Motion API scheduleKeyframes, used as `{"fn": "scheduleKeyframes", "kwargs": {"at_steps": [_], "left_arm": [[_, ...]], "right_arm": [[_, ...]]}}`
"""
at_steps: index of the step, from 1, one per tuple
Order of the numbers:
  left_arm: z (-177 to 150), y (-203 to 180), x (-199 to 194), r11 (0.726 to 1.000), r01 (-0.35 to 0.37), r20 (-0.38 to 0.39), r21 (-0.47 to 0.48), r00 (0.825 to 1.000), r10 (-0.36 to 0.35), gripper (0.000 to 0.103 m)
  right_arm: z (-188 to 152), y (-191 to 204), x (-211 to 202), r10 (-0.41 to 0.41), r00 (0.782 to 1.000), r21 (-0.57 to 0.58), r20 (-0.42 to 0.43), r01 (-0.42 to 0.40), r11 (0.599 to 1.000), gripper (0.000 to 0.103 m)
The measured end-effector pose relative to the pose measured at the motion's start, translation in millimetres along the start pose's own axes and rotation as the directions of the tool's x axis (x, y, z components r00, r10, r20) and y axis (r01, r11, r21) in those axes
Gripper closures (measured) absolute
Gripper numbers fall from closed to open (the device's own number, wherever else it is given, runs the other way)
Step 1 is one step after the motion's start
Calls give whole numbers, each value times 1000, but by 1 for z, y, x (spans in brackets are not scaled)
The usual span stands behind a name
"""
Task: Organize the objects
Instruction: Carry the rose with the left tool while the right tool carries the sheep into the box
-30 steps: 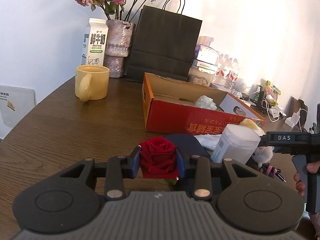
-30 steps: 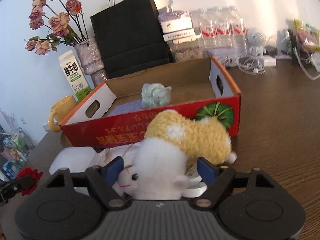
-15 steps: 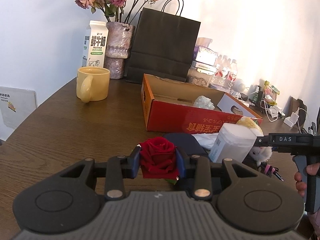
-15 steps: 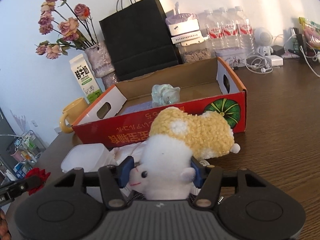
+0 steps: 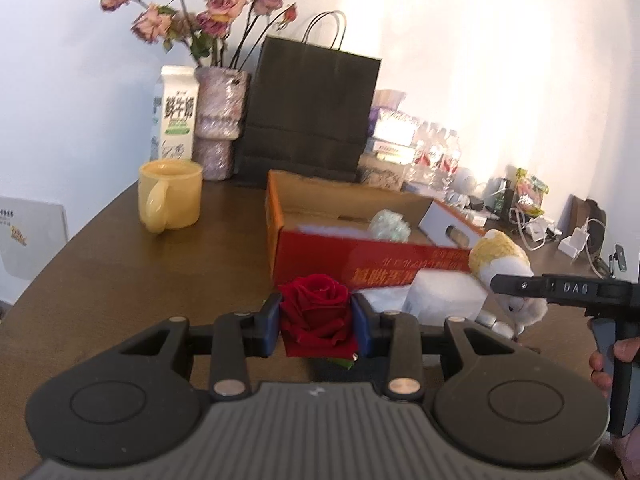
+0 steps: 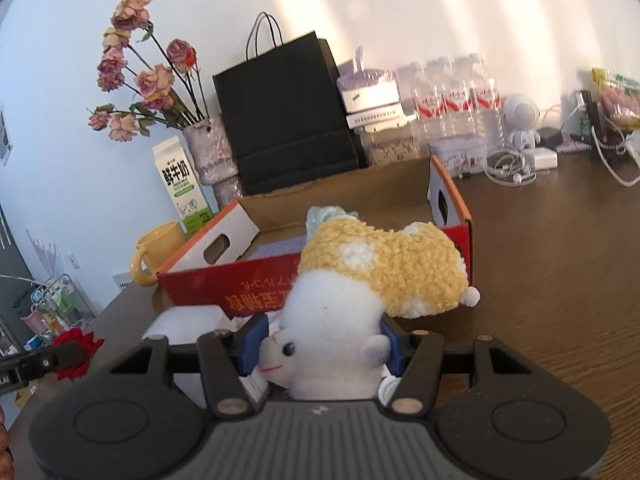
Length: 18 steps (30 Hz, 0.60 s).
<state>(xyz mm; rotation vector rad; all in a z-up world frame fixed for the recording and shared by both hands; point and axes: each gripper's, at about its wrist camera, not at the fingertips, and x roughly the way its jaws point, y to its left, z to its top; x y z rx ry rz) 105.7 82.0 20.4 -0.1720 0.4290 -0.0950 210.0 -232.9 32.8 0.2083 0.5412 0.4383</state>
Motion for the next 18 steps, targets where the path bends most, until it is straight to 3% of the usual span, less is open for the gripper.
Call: {"fn": "scheduleKeyframes", "kwargs": {"at_steps": [10,18], "left_arm": [[49,-32,30,998,56,85,19,995,-57,67],[90,-56,76,997,72,129,25,989,-74,67]], "right_arm": [[33,9,-3,16,995,-63,96,-10,998,46],[73,14,29,28,987,-110,157,-11,994,46]]}}
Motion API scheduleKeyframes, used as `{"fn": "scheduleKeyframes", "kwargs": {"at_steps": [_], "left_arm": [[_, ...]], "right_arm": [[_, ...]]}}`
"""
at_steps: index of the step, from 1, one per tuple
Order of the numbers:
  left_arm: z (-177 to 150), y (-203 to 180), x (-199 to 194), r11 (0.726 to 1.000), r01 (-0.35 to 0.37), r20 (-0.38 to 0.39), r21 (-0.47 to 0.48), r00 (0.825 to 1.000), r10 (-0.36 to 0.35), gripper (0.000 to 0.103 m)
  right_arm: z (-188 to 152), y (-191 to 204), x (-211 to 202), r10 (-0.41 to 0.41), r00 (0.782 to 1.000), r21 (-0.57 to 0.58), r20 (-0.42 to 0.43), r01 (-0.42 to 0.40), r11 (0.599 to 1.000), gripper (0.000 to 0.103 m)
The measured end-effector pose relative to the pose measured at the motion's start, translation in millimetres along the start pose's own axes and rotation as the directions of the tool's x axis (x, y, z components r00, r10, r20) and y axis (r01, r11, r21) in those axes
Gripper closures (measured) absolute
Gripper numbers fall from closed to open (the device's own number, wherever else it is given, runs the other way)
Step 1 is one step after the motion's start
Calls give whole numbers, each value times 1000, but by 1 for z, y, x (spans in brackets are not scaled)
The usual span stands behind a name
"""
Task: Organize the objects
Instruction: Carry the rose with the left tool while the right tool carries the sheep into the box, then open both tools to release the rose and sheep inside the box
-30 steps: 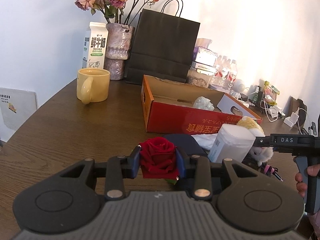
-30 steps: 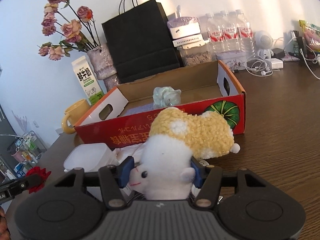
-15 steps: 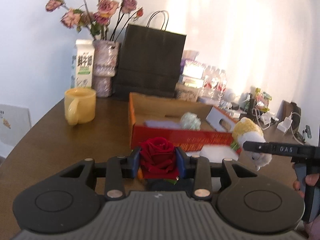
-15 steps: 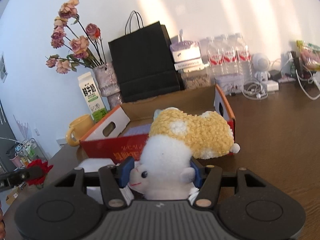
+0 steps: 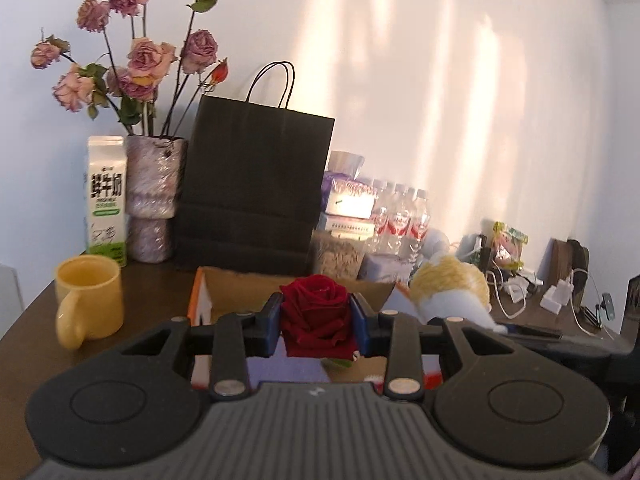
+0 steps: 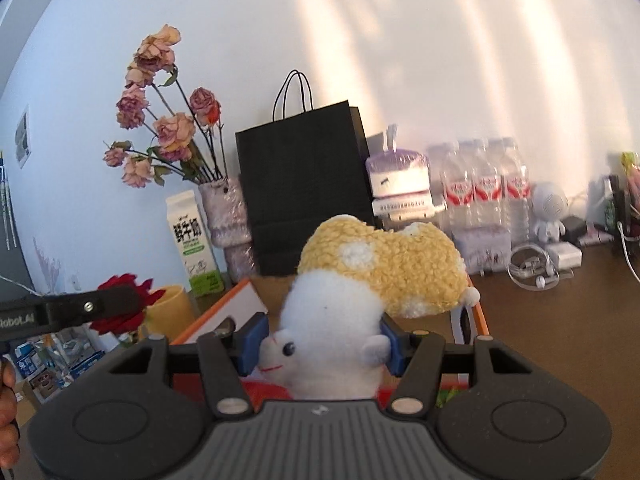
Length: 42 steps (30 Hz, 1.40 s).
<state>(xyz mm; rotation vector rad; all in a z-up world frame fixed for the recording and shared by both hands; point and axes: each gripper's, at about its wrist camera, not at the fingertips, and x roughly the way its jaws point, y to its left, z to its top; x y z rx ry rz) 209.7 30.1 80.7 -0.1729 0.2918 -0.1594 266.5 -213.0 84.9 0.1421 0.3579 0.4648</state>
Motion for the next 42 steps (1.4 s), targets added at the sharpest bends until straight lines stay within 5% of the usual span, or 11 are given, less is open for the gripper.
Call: {"fn": "scheduleKeyframes", "kwargs": {"at_steps": [12,22,24,25,26,27,30,42], "left_arm": [[-4,13,102,997,-69,-73,-45,995,66,67],[-20,28,129,992,-114,-134,-48,985,107,66],[-20,25,128,993,-117,-137,-34,984,112,58],[-21,24,127,992,-124,-137,-26,983,119,40],[-21,23,127,991,-133,-135,-21,982,129,11],[-21,22,127,988,-153,-128,-13,980,150,0],[-22,18,125,979,-205,-109,17,973,206,0],[-18,17,120,979,-204,-95,7,974,204,0]], "right_arm": [[6,-19,79,-33,999,-40,-23,32,999,46],[-6,-25,100,-29,997,-49,-74,25,999,45],[-6,-25,100,-24,997,-53,-76,20,998,42],[-7,-25,99,-23,997,-54,-75,19,998,35],[-7,-25,99,-24,997,-54,-75,20,998,17],[-7,-25,100,-29,996,-52,-79,25,998,6],[-9,-27,99,-47,996,-49,-77,44,998,0],[-8,-27,98,-59,996,-50,-69,56,997,0]]}}
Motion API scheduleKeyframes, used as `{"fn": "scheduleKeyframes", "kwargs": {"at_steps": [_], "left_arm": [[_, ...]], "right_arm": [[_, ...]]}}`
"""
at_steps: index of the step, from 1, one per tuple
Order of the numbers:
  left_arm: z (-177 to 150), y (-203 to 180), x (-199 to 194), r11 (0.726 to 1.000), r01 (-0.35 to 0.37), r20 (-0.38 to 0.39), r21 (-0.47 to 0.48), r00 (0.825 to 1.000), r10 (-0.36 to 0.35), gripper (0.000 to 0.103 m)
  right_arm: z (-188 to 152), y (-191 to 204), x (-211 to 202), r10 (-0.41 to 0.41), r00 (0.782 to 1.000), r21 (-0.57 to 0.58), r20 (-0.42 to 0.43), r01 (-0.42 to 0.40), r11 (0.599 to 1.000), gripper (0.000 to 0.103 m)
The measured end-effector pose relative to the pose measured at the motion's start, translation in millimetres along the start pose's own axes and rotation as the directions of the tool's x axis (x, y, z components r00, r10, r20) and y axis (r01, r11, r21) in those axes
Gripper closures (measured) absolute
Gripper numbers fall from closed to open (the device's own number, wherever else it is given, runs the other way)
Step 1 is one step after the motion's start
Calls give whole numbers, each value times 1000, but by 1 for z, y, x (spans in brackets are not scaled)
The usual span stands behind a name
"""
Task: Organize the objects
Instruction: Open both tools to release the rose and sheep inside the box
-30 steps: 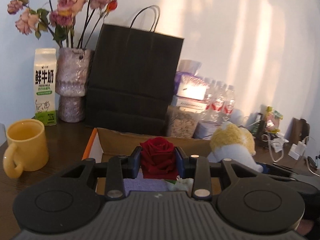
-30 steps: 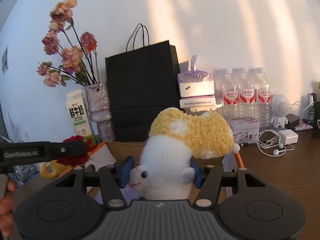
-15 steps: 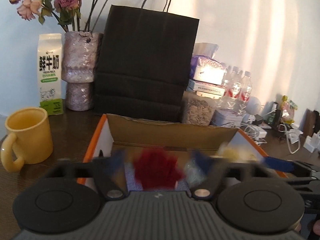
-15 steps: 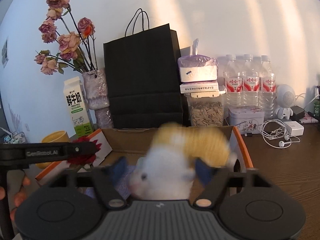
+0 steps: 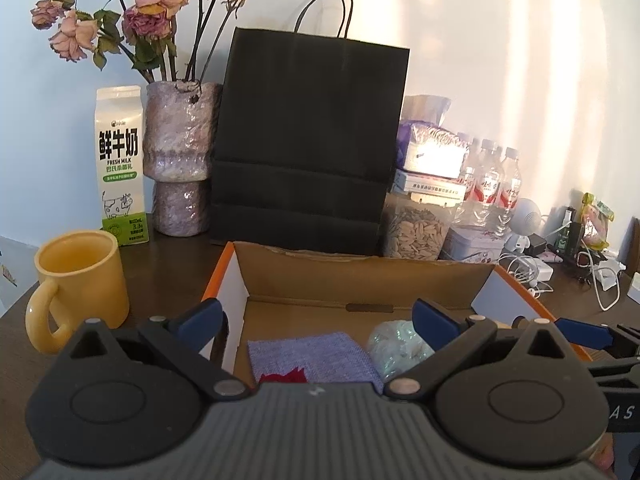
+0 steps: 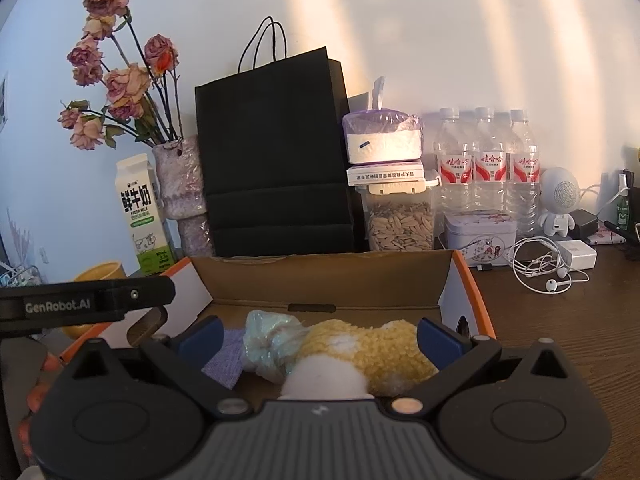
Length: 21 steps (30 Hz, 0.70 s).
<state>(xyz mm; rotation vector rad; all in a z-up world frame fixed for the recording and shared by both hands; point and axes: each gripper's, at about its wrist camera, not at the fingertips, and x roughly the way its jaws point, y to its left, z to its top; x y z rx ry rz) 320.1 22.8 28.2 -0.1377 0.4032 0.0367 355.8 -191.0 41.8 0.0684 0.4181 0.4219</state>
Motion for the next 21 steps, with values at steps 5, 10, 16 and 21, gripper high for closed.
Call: {"fn": "scheduleKeyframes", "kwargs": {"at_steps": [5,10,16,21], "left_arm": [[6,-3,-13,1000,8,34,-3,999,-8,0],[8,2,-38,1000,12,65,-19,998,-11,0],[5,17,-69,998,-42,66,-45,997,45,0],[1,35,-93,993,-65,84,-95,994,73,0]], "right_arm": [[3,4,-11,2,1000,-17,22,-2,1000,0],[10,8,-32,3,998,-39,67,0,999,0],[14,9,-58,19,996,-43,89,-16,999,0],[15,16,-78,50,995,-78,84,-43,996,0]]}}
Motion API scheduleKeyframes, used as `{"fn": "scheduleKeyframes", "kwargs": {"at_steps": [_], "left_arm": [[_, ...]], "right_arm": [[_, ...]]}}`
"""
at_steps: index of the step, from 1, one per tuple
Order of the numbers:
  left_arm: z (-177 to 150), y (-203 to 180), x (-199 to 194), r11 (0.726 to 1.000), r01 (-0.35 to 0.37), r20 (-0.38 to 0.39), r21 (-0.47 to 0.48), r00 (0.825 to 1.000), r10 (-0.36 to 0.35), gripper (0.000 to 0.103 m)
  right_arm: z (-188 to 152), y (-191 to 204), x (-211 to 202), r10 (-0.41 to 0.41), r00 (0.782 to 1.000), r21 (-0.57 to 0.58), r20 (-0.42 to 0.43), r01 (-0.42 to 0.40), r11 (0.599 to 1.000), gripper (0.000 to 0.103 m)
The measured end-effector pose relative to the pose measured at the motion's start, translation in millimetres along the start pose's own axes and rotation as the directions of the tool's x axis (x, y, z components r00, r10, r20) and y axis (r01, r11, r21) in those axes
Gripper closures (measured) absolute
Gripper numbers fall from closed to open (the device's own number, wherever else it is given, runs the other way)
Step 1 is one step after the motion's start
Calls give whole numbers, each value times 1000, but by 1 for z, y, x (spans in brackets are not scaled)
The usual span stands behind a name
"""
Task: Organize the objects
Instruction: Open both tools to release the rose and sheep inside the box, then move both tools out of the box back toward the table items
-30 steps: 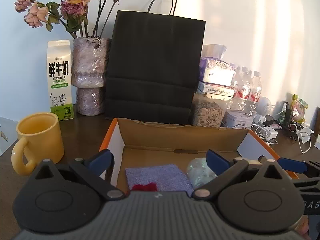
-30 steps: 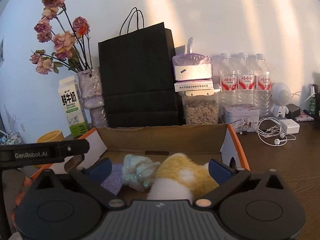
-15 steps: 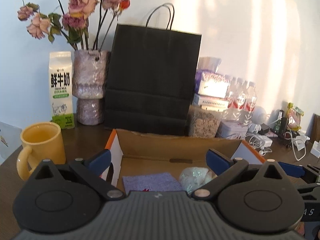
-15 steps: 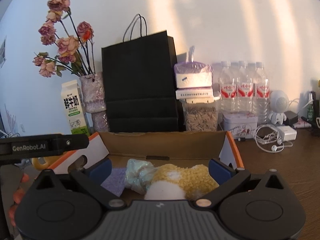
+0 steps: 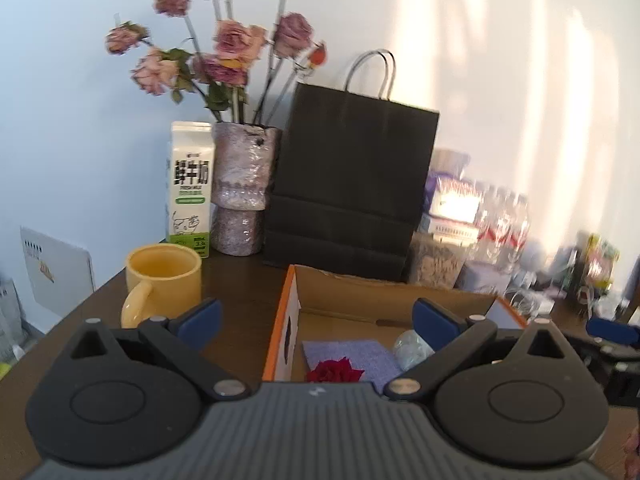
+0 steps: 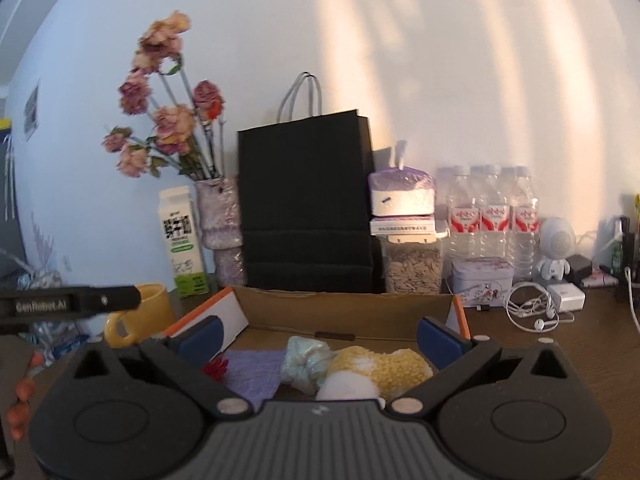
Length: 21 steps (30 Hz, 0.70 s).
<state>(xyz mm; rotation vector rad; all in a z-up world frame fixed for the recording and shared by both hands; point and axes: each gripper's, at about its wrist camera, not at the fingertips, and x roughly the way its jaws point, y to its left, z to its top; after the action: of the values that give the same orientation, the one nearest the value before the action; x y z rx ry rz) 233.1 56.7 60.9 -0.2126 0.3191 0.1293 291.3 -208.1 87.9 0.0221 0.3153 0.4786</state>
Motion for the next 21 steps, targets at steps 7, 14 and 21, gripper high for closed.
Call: {"fn": "scheduleKeyframes", "kwargs": {"at_steps": [7,14,21], "left_arm": [[-2,11,-32,1000,1,-8,8,1000,0,0],[-14,17,-75,999,27,8,38,1000,-27,0],[-31,24,-111,996,38,-4,80,999,-38,0]], "right_arm": [[-10,20,-42,-24,1000,-61,0,24,998,0],[-33,27,-82,-53,998,-98,-34,50,994,0],[-59,31,-112,-62,995,-89,-83,55,995,0]]}}
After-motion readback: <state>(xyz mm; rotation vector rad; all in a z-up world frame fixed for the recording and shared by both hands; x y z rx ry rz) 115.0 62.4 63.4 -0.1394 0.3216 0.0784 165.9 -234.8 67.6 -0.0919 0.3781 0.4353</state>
